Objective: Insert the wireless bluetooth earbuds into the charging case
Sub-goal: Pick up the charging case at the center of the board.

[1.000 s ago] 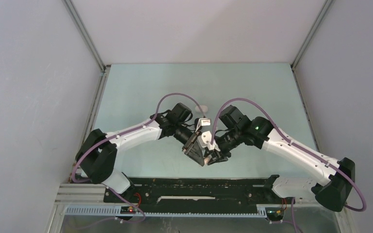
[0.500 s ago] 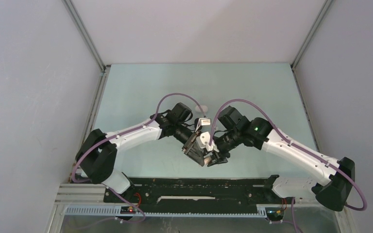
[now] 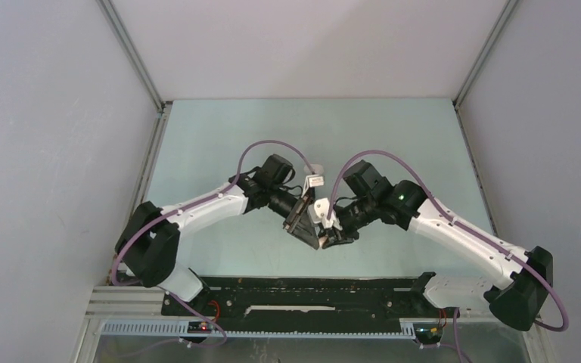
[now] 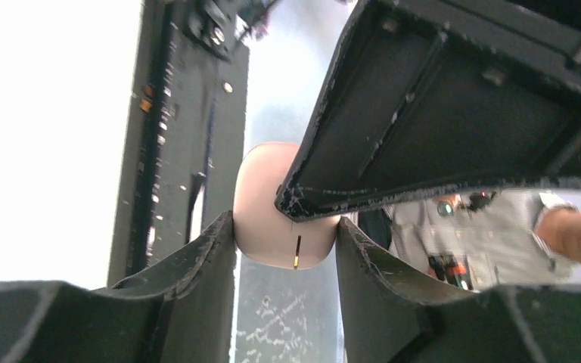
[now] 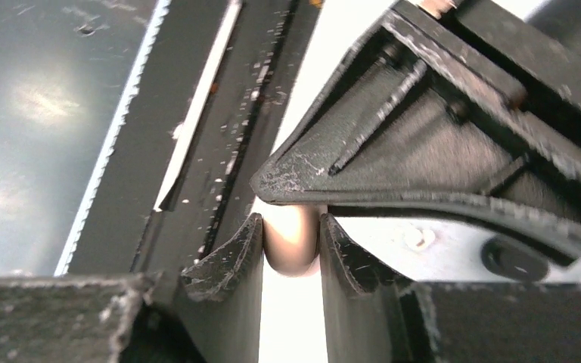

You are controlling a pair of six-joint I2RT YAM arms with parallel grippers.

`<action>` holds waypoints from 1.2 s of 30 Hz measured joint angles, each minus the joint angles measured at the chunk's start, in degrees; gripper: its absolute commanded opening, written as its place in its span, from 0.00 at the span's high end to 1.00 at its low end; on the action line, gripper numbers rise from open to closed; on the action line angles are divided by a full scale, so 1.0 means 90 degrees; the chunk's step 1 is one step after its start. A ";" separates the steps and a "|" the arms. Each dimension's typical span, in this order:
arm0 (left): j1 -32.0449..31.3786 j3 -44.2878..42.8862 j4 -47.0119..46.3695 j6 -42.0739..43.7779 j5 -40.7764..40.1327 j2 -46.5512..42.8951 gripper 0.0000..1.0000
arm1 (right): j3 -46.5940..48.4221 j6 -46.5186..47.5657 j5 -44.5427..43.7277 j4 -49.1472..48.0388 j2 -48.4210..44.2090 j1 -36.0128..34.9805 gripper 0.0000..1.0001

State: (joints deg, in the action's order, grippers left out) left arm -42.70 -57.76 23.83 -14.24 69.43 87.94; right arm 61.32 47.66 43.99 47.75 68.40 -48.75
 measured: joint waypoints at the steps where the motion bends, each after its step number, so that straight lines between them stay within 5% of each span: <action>1: 0.0102 0.0000 -0.0143 -0.0131 -0.0090 -0.0034 0.49 | -0.0007 -0.0005 0.0073 -0.0058 0.0000 0.0175 0.97; 9: 0.1324 0.1392 -0.2276 -0.0872 -0.2336 -0.1982 0.31 | -0.0114 -0.0682 0.0714 -0.0376 0.0015 0.1620 1.00; 16: 0.0911 0.2820 -0.4262 -0.0500 -0.3859 -0.4109 0.30 | -0.0180 -0.1729 0.1690 -0.0610 0.0277 0.2523 1.00; 26: 0.0024 0.3468 -0.5440 0.0257 -0.4294 -0.4359 0.35 | -0.0440 -0.3028 0.3648 -0.1659 0.0112 0.2934 1.00; 30: 0.0007 0.3466 -0.5812 0.0238 -0.4036 -0.4095 0.43 | -0.0809 -0.3602 0.3878 -0.2365 -0.0294 0.2934 1.00; 36: -0.0097 0.3441 -0.5916 0.0226 -0.3655 -0.3606 0.42 | -0.0882 -0.3922 0.3922 -0.2839 -0.0532 0.2931 1.00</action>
State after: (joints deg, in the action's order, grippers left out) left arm -43.57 -26.79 -29.41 -12.21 36.53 55.48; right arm 53.39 12.36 79.29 22.20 63.61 -22.37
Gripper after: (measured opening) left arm 0.571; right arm 0.300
